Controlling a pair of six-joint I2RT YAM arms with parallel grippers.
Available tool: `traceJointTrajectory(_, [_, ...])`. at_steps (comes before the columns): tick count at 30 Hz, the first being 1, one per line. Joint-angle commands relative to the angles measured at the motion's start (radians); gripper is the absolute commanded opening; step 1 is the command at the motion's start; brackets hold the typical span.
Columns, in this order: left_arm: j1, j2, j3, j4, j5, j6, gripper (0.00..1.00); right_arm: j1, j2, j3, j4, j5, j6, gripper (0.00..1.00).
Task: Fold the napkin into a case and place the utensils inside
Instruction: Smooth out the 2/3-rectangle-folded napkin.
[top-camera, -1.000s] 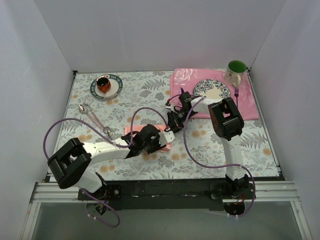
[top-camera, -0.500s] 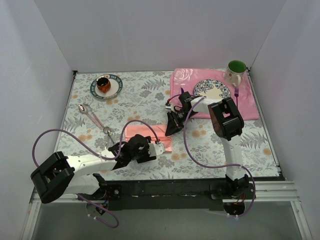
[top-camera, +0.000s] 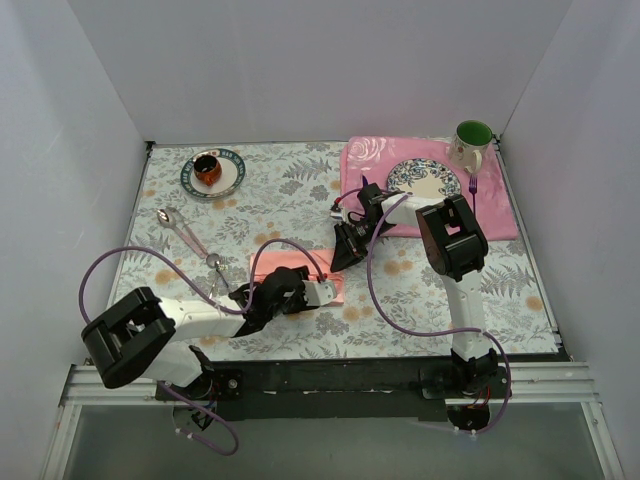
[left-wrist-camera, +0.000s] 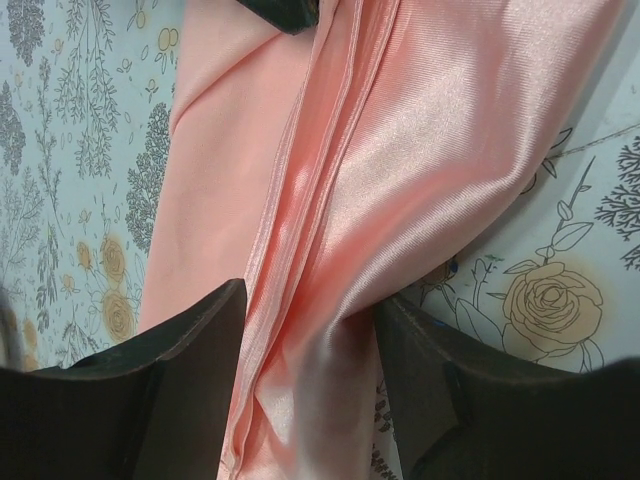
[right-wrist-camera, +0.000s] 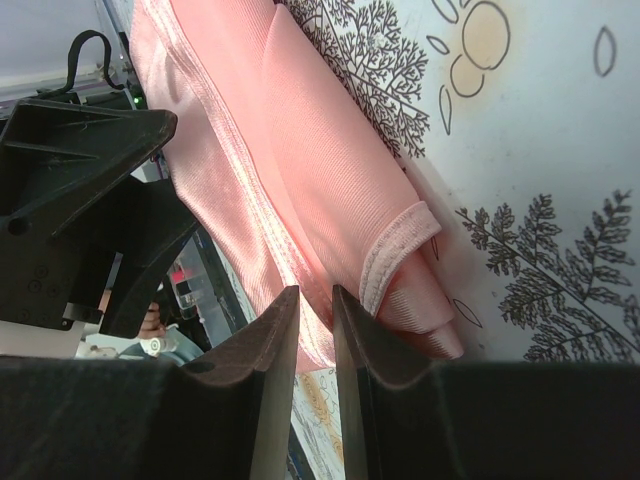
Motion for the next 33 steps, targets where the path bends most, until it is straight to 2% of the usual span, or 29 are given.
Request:
traceJointTrajectory(1, [-0.016,0.017,0.002,-0.036,0.020,0.003,0.54,0.021,0.069,-0.031,0.017,0.254,-0.078,0.30])
traceJointTrajectory(5, [-0.023,0.008,0.051,-0.102,0.070,-0.026,0.44,0.023,0.069,-0.035,0.018,0.255,-0.077,0.30])
traceJointTrajectory(6, [-0.023,0.005,0.077,-0.122,0.080,-0.034,0.33,0.021,0.068,-0.036,0.020,0.255,-0.077,0.30])
traceJointTrajectory(9, [-0.022,-0.017,0.108,-0.203,0.124,-0.049,0.11,0.021,0.068,-0.035,0.018,0.257,-0.078,0.30])
traceJointTrajectory(12, [-0.016,-0.031,0.130,-0.277,0.156,-0.064,0.00,0.023,0.068,-0.035,0.018,0.259,-0.081,0.30])
traceJointTrajectory(13, [-0.013,-0.029,0.148,-0.304,0.162,-0.072,0.00,0.023,0.068,-0.033,0.017,0.259,-0.083,0.30])
traceJointTrajectory(16, [0.029,0.000,0.203,-0.363,0.193,-0.101,0.00,0.021,0.069,-0.035,0.015,0.259,-0.084,0.30])
traceJointTrajectory(25, [0.188,0.115,0.346,-0.484,0.422,-0.149,0.00,0.021,0.069,-0.035,0.015,0.259,-0.086,0.30])
traceJointTrajectory(26, [0.209,0.123,0.370,-0.504,0.445,-0.147,0.04,0.021,0.071,-0.030,0.015,0.259,-0.084,0.30])
traceJointTrajectory(29, [0.256,0.083,0.387,-0.552,0.524,-0.152,0.32,0.023,0.072,-0.024,0.012,0.260,-0.084,0.30])
traceJointTrajectory(31, [0.265,0.019,0.349,-0.544,0.534,-0.144,0.39,0.021,0.077,-0.019,0.009,0.265,-0.087,0.30])
traceJointTrajectory(32, [0.265,-0.065,0.325,-0.542,0.534,-0.124,0.43,0.021,0.075,-0.018,0.009,0.266,-0.089,0.30])
traceJointTrajectory(33, [0.266,-0.107,0.278,-0.541,0.526,-0.115,0.53,0.021,0.075,-0.019,0.007,0.266,-0.091,0.30])
